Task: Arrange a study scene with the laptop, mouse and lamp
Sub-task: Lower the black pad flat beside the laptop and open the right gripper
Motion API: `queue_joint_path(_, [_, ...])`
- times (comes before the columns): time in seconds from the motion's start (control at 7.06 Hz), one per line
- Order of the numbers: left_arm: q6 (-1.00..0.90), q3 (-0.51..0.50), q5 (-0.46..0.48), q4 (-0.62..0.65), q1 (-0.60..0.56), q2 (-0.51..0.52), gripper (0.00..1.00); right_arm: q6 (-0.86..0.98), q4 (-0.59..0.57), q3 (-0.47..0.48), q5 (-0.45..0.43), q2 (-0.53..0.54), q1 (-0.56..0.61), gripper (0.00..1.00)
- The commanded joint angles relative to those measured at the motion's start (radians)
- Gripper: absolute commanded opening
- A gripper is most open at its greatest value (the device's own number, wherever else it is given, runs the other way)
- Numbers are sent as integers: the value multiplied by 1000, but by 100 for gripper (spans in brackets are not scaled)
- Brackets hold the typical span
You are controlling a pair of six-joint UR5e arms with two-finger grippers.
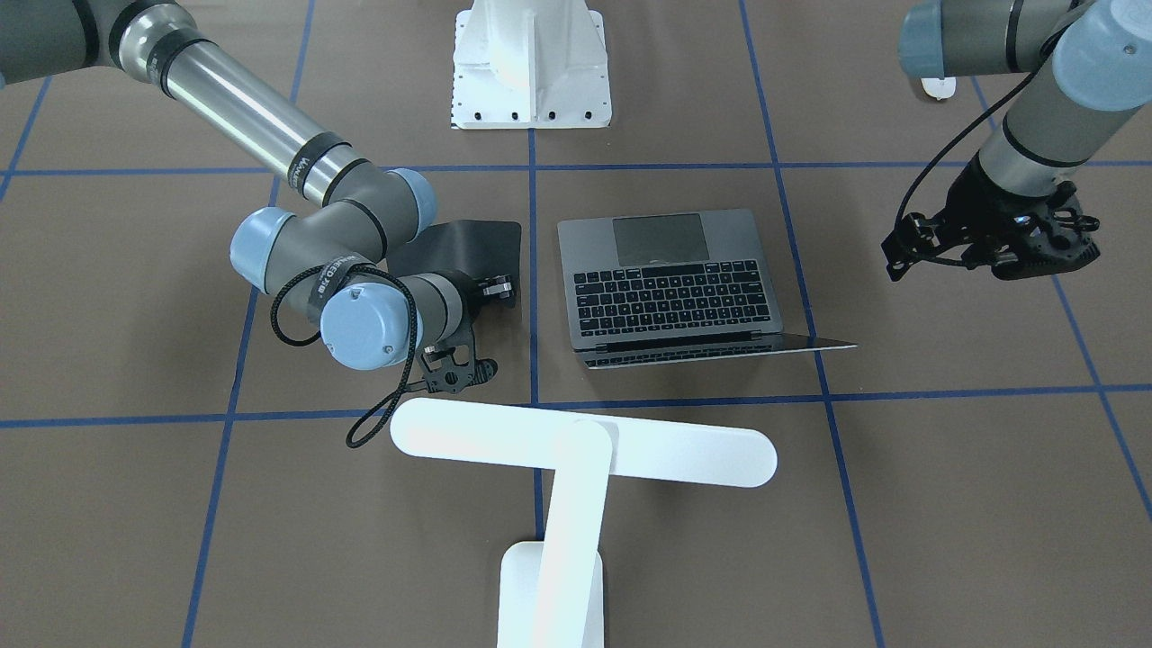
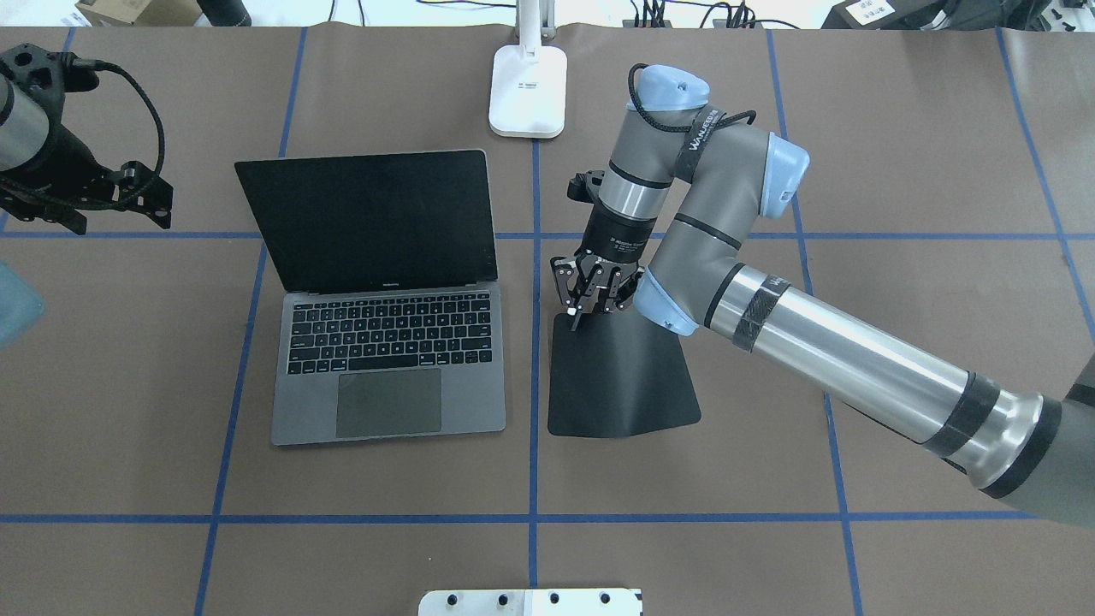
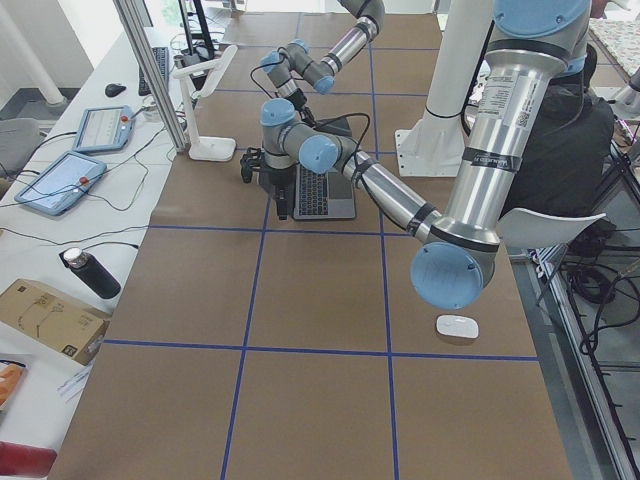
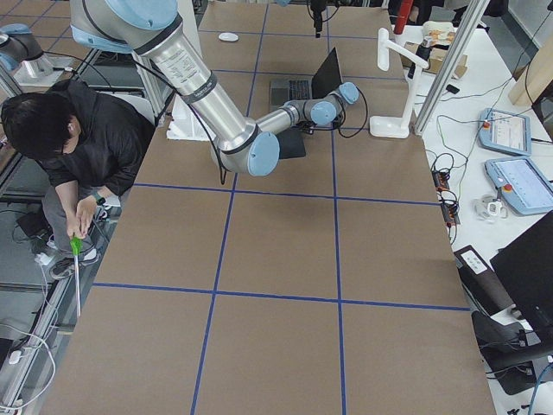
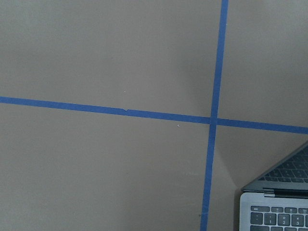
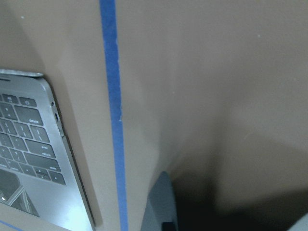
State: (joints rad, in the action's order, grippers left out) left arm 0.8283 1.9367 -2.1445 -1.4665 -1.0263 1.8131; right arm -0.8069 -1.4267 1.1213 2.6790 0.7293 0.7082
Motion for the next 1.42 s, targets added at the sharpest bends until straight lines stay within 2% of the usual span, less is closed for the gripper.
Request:
queue_joint_path(0.0, [0,-1,0,0,0,0,100,0,19,0,-7,5,-1,99])
queue_joint_path(0.42, [0,-12,0,0,2,0,100,0,22,3,-34,-14,0,99])
queue_joint_path(0.85, [-2,-38,0,-11,2,0,100,-2,94,3,-187,-22,2,99])
queue_joint_path(1.28, [-5,-33,-6,-17,0,-1,100,-12,121,21,-192,-18,63,99])
